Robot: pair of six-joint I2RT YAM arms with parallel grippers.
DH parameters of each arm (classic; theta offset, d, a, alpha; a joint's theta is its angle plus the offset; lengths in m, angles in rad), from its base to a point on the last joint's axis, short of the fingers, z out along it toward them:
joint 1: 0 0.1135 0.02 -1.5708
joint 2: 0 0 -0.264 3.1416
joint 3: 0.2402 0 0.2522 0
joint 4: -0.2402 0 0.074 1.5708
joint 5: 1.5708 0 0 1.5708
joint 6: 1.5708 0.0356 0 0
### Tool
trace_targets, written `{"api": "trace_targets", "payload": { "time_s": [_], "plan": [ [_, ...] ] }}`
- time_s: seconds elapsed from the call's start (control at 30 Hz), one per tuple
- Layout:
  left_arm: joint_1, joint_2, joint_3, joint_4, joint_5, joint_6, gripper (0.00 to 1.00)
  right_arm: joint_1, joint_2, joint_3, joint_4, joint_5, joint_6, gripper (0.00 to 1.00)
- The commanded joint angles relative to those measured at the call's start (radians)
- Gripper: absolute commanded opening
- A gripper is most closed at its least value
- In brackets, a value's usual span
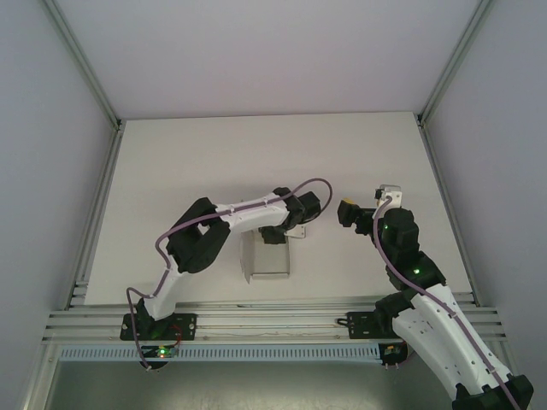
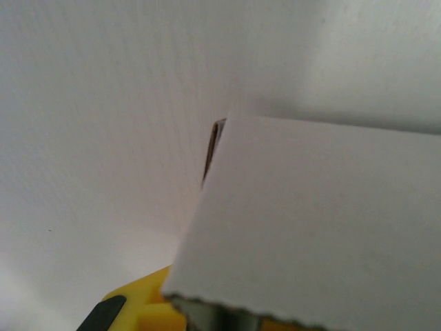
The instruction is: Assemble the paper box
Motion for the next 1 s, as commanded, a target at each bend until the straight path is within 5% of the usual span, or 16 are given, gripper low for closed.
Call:
{"api": "trace_targets", "payload": {
  "time_s": [0.0, 0.1, 0.27, 0.8, 0.87, 0.97],
  "plan": [
    [-0.014, 0.073, 0.012, 0.064, -0.122, 0.062, 0.0, -0.009, -0.003, -0.015, -0.003, 0.018, -0.013, 0.98],
    [-0.021, 0.072, 0.02, 0.078, -0.134, 0.076, 0.07, -0.01, -0.002, -0.016, -0.003, 0.018, -0.013, 0.98],
    [-0.023, 0.051, 0.053, 0.064, -0.133, 0.08, 0.33, -0.011, -0.009, -0.017, -0.009, 0.014, -0.011, 0.98],
    [-0.045, -0.139, 0.086, -0.013, -0.083, 0.073, 0.71, -0.018, -0.049, -0.02, -0.021, -0.012, -0.025, 0.98],
    [-0.051, -0.162, 0.075, -0.027, -0.056, 0.069, 1.0, -0.018, -0.048, -0.021, -0.017, -0.021, -0.027, 0.98],
    [-0.051, -0.208, 0.045, 0.012, -0.029, 0.05, 1.0, -0.02, -0.043, -0.021, -0.01, -0.035, -0.034, 0.98]
  ]
}}
